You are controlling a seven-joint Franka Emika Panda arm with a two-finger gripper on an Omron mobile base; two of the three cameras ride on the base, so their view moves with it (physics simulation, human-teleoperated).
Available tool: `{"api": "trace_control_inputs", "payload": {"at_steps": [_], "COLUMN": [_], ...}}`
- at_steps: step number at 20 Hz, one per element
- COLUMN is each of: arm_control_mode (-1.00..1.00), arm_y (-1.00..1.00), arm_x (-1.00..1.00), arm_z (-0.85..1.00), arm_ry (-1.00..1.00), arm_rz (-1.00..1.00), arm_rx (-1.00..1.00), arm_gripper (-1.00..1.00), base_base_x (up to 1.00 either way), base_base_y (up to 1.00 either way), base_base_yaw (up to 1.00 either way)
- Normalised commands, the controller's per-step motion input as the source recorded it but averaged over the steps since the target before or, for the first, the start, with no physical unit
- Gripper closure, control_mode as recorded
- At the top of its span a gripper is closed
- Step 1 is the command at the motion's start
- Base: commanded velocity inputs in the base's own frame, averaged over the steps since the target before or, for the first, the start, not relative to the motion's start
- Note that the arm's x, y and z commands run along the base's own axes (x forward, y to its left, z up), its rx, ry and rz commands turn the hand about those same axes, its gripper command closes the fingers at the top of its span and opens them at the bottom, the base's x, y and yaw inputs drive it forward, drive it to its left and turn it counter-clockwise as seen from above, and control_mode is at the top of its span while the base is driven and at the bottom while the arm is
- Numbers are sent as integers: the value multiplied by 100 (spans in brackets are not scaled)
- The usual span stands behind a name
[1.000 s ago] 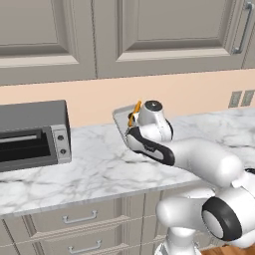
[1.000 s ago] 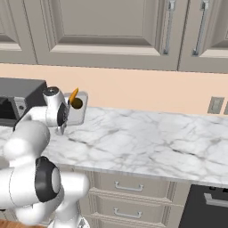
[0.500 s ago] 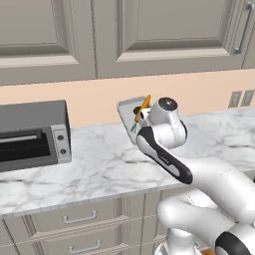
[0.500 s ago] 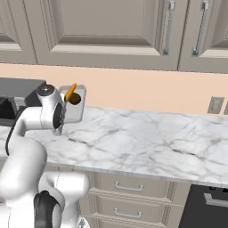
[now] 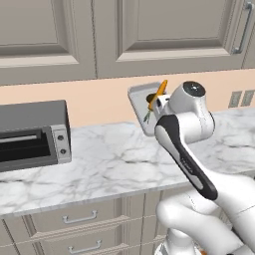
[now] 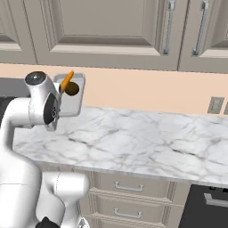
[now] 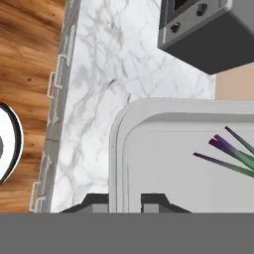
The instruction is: Take the carrot and avocado out of the freezer and place them in the tupperware container on the counter. Then put the tupperware containing the vegetables back in the freezer.
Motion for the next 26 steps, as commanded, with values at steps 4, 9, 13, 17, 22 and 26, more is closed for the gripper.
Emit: {"api": "trace_control_inputs", "payload": {"at_steps": [4,9,13,17,22,26], "arm_control_mode": [-100,-100,-100,-100,100,100], "arm_y": [-16,-10,-13,0,0,0], "arm_x": [-41,-76,-54,0,-6,0], "arm_z": [36,39,22,0,0,0], "arm_ry": [0,-1,0,0,0,0], "arm_rz": [0,0,-1,0,0,0], "arm_rx": [4,2,0,0,0,0], "arm_gripper": [100,100,100,100,100,100], "base_base_x": [0,0,0,0,-57,-71], "base_base_y": [0,0,0,0,1,23], "base_base_yaw": [0,0,0,0,30,96]}}
